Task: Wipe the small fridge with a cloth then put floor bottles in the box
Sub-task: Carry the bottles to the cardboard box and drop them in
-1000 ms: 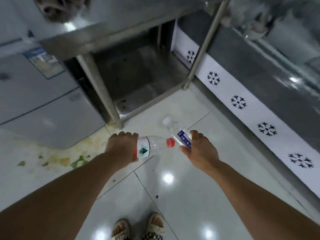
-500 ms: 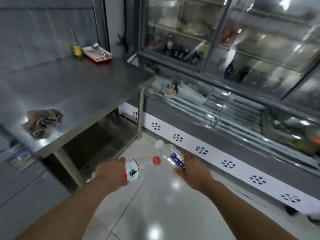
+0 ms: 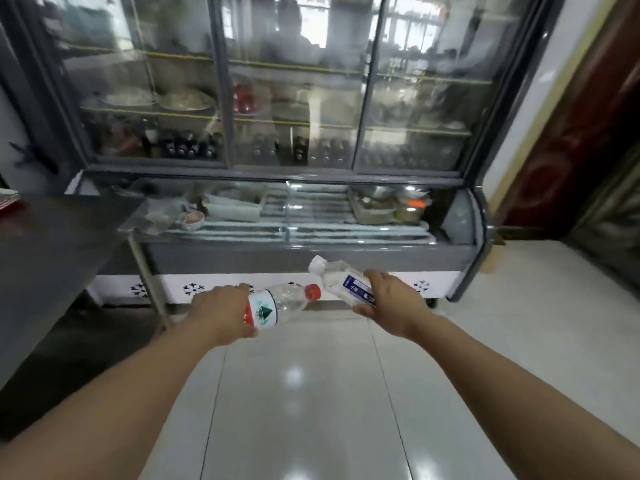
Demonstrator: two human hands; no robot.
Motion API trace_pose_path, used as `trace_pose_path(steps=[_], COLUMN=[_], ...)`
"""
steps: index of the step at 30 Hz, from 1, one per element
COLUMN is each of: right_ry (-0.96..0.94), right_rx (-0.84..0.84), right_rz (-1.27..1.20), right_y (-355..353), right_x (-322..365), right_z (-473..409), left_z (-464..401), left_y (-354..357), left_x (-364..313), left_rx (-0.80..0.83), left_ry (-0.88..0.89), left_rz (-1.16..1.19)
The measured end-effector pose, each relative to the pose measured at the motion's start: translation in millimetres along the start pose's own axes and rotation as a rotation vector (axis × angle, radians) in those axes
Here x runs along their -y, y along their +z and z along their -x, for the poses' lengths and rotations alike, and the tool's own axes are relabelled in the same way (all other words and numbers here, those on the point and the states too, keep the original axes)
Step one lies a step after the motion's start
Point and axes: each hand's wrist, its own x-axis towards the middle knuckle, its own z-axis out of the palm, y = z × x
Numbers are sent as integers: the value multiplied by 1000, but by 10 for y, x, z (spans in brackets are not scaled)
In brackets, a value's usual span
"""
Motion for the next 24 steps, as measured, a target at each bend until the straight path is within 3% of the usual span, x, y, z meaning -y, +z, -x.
trace_pose_path(steps=[11,24], right_ry=[285,533], right_rx=[-62,-148], right_rz=[23,64], right_y=[-491,-1120], right_x=[-1313,-3528], right_z=[1285,2805], left_z=[-85,108], left_y=[-271,-509], left_x=[-1623,-4445], left_rx=[-21,-59], left_ry=[350,594], left_rz=[-92,-119])
